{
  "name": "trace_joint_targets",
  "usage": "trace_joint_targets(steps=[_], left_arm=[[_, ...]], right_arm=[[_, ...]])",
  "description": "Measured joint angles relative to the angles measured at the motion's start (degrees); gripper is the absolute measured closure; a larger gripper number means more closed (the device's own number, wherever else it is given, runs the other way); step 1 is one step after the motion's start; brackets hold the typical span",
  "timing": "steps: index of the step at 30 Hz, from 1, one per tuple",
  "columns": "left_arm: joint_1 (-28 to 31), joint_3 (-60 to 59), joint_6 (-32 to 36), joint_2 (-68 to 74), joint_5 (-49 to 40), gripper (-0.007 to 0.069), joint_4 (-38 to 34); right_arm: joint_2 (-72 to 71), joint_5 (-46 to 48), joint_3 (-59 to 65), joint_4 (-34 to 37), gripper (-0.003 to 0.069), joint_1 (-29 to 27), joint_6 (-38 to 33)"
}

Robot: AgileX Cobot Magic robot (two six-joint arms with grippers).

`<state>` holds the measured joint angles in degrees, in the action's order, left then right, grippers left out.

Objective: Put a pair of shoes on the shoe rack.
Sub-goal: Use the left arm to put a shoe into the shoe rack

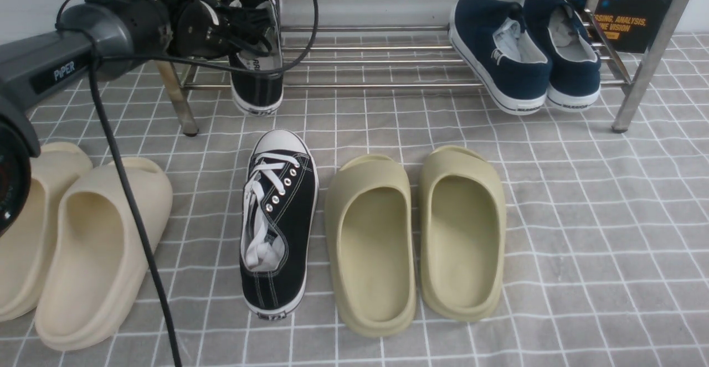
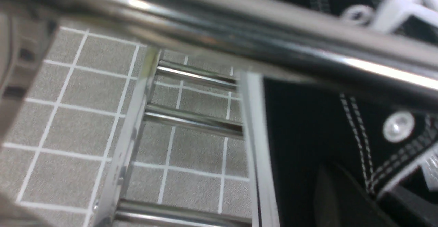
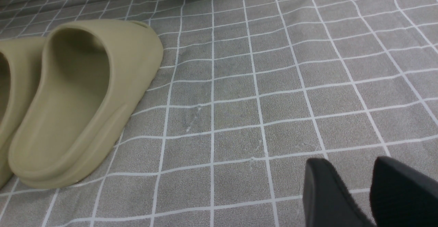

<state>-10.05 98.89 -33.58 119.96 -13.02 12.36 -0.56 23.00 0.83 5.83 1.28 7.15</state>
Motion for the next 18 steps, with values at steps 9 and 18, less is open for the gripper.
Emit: trace_joint_targets(steps=[9,18], left_arm=[[0.0,0.61,-0.05,0.78,2.69,0.0366,1.88],[-0.76,0.67,-0.05,-5.82,-8.94,0.0375,2.07]], right_arm=[[0.0,0.0,0.0,0.0,0.0419,0.0,0.0],[0.0,0.0,0.0,0.05,0.0419,0.0,0.0]])
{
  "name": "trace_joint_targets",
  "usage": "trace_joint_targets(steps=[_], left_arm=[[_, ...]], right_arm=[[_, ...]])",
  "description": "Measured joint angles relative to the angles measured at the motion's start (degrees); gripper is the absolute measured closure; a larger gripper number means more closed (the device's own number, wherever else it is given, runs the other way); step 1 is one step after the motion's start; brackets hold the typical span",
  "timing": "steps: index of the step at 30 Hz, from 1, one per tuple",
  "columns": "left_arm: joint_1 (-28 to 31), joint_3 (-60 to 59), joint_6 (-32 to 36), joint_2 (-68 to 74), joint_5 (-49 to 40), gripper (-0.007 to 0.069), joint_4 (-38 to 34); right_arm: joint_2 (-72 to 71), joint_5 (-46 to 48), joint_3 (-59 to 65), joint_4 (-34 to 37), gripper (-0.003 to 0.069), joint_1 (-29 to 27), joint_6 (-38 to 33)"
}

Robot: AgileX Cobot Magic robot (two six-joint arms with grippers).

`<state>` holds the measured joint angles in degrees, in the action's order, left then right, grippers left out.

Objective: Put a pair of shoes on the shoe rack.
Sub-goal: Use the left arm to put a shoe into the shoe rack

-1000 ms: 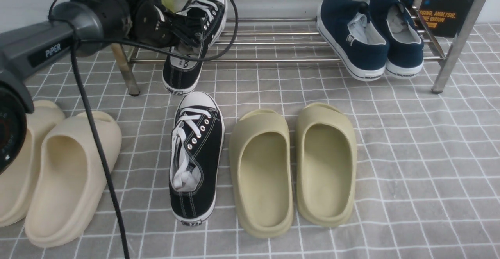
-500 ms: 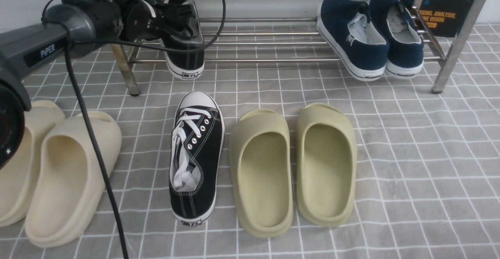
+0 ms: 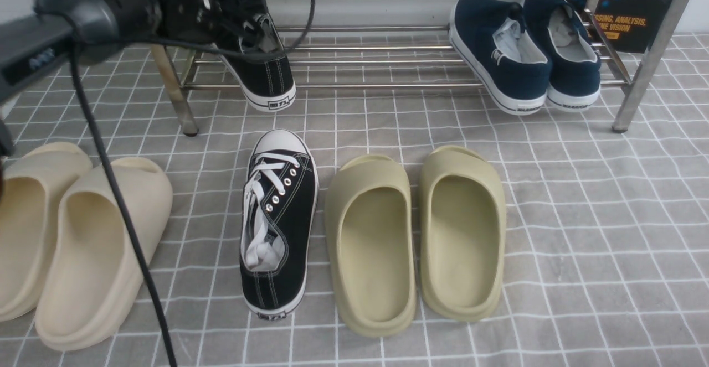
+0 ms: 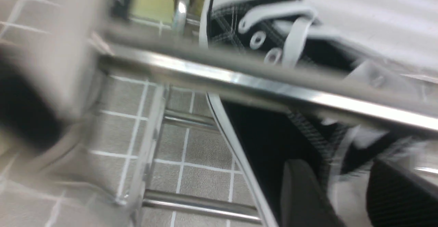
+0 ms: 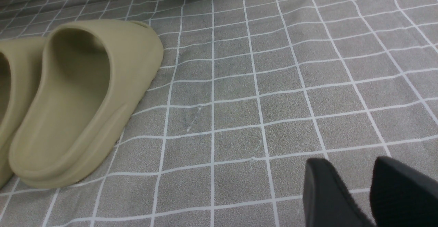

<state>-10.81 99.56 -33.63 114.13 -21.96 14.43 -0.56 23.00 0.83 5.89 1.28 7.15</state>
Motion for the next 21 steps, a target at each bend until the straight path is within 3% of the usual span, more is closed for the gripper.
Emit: trace_joint_targets(steps=[4,5,7,13,21], left_arm=[[-1.83,0.04,0.09,-3.17,-5.43,0.0497,-2.04],[-3.09,0.19,1.19,-3.69,-8.56,0.0568,-3.45],[-4.83,0.25,3.59,-3.64,-11.69,0.0638,-5.94],[-10.89,0.25,13.64,-0.35,-11.54,0.0638,-11.52],[-9.65,0.25,13.8,6.39,-6.88,0.0638,-7.55]], right_arm=[[0.0,0.0,0.0,0.0,0.0419,0.0,0.0],[0.0,0.0,0.0,0.0,0.0419,0.0,0.0],[0.0,0.0,0.0,0.0,0.0419,0.0,0.0],[0.0,0.0,0.0,0.0,0.0419,0.0,0.0],[0.0,0.0,0.0,0.0,0.0419,0.0,0.0]])
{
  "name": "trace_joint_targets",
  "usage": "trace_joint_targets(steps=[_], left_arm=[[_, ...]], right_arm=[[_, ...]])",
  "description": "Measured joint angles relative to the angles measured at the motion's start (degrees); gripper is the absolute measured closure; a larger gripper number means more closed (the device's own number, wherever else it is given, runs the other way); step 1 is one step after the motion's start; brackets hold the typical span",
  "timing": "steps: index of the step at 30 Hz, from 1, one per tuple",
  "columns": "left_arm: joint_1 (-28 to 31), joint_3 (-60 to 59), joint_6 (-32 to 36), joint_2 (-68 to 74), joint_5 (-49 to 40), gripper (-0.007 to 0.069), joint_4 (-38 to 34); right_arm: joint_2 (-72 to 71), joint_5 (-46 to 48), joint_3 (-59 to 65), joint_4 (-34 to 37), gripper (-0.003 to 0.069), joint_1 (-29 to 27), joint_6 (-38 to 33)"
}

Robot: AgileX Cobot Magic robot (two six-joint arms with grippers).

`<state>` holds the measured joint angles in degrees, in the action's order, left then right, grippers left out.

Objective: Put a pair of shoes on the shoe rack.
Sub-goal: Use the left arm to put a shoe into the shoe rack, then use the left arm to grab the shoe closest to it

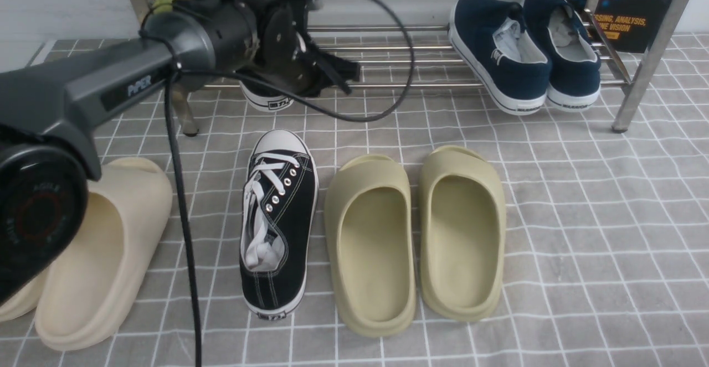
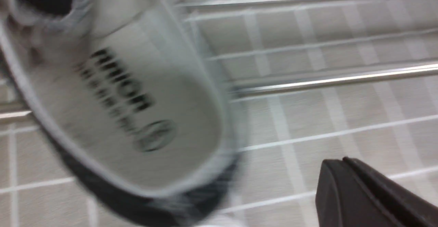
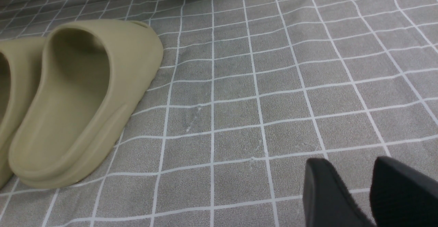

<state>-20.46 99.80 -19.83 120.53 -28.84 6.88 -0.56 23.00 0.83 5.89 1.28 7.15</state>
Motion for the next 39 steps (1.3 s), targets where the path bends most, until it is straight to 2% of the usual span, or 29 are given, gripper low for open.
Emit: trace_joint_targets(steps=[10,20,23,26,27,28,31,34,35,38,39], left_arm=[[2.78,0.0,-4.58,-1.63,-7.88,0.0638,4.45],[3.34,0.0,-9.16,-6.07,-11.35,0.0638,7.87],[3.77,0.0,-9.9,-8.0,-15.81,0.0638,8.29],[3.94,0.0,-7.26,-10.72,-26.02,0.0638,6.7],[3.94,0.0,-6.9,-10.91,-26.02,0.0638,6.48],[3.94,0.0,-3.56,-12.35,-33.14,0.0638,4.41],[3.94,-1.33,2.44,-14.98,-40.15,0.0638,-1.11],[3.94,-6.03,3.81,-17.97,-39.84,0.0637,-6.88],[3.94,-6.47,3.89,-17.97,-39.59,0.0637,-6.88],[3.94,-13.19,4.2,-20.32,-35.04,0.0617,-9.57],[3.94,-16.88,4.2,-21.09,-31.94,0.0587,-9.97]], right_arm=[[0.0,0.0,0.0,0.0,0.0419,0.0,0.0],[0.0,0.0,0.0,-0.01,0.0419,0.0,0.0],[0.0,0.0,0.0,-0.01,0.0419,0.0,0.0],[0.0,0.0,0.0,-0.01,0.0419,0.0,0.0],[0.0,0.0,0.0,-0.01,0.0419,0.0,0.0],[0.0,0.0,0.0,-0.01,0.0419,0.0,0.0],[0.0,0.0,0.0,-0.01,0.0419,0.0,0.0],[0.0,0.0,0.0,-0.01,0.0419,0.0,0.0],[0.0,0.0,0.0,-0.01,0.0419,0.0,0.0],[0.0,0.0,0.0,-0.01,0.0419,0.0,0.0],[0.0,0.0,0.0,-0.01,0.0419,0.0,0.0]])
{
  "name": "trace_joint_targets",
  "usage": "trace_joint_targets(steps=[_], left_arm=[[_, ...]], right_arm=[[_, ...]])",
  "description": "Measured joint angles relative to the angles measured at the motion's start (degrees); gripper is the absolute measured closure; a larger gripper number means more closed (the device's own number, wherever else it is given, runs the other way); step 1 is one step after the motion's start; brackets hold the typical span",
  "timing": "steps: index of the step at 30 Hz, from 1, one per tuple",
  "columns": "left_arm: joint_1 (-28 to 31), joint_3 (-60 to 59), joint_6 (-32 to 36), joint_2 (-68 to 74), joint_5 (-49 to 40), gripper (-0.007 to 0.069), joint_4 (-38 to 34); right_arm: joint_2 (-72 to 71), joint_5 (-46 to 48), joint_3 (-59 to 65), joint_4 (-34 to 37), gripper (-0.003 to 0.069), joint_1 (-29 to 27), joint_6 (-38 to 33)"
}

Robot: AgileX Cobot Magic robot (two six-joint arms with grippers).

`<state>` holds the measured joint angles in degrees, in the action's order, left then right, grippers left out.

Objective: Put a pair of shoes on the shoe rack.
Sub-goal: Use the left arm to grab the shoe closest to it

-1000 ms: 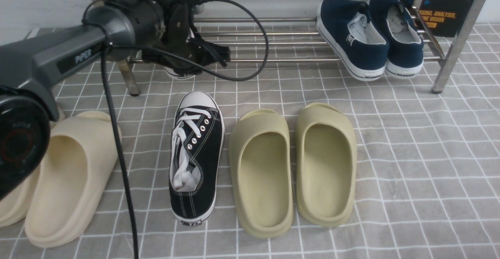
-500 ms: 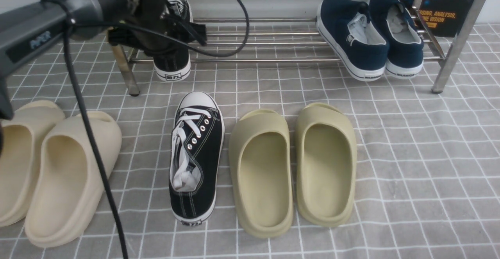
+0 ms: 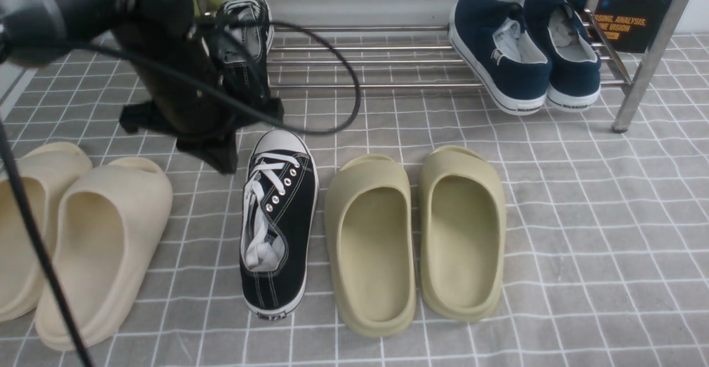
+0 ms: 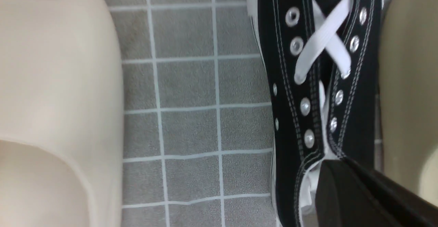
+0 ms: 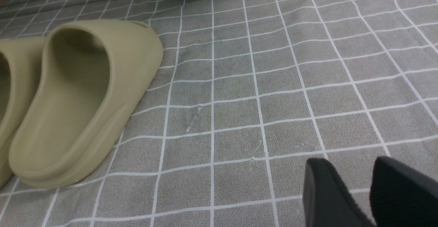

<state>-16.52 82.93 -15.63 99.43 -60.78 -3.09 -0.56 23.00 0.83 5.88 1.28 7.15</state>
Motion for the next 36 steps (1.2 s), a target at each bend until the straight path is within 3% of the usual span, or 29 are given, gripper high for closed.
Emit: trace_joint_targets(steps=[3,4,6,9,11,13,18,21,27,31,36], left_arm=[[0.0,-5.32,-0.89,-0.17,4.78,0.0482,-0.74],[0.0,-8.36,-1.13,-0.17,8.13,0.0401,-1.48],[0.0,-10.96,-1.25,-0.17,11.62,0.0319,-2.35],[0.0,-13.63,-1.25,-0.06,15.87,0.0221,-3.41],[0.0,-14.04,-1.25,0.21,16.84,0.0193,-3.69],[0.0,-14.05,-1.25,0.84,17.34,0.02,-3.99],[0.0,-14.05,-1.25,4.0,19.07,0.032,-5.45],[0.0,-14.05,-0.79,3.93,19.21,0.0346,-6.46],[0.0,-13.7,0.29,0.81,19.36,0.0247,-7.41],[0.0,-13.0,0.66,-1.41,19.34,0.0141,-7.64],[0.0,-12.89,1.85,1.02,19.1,0.0167,-7.69]], right_arm=[[0.0,0.0,0.0,0.0,0.0419,0.0,0.0],[0.0,0.0,0.0,0.0,0.0419,0.0,0.0],[0.0,0.0,0.0,0.0,0.0419,0.0,0.0],[0.0,0.0,0.0,0.0,0.0419,0.0,0.0],[0.0,0.0,0.0,0.0,0.0419,0.0,0.0],[0.0,0.0,0.0,0.0,0.0419,0.0,0.0],[0.0,0.0,0.0,0.0,0.0419,0.0,0.0],[0.0,0.0,0.0,0.0,0.0419,0.0,0.0],[0.0,0.0,0.0,0.0,0.0419,0.0,0.0],[0.0,0.0,0.0,0.0,0.0419,0.0,0.0],[0.0,0.0,0.0,0.0,0.0419,0.0,0.0]])
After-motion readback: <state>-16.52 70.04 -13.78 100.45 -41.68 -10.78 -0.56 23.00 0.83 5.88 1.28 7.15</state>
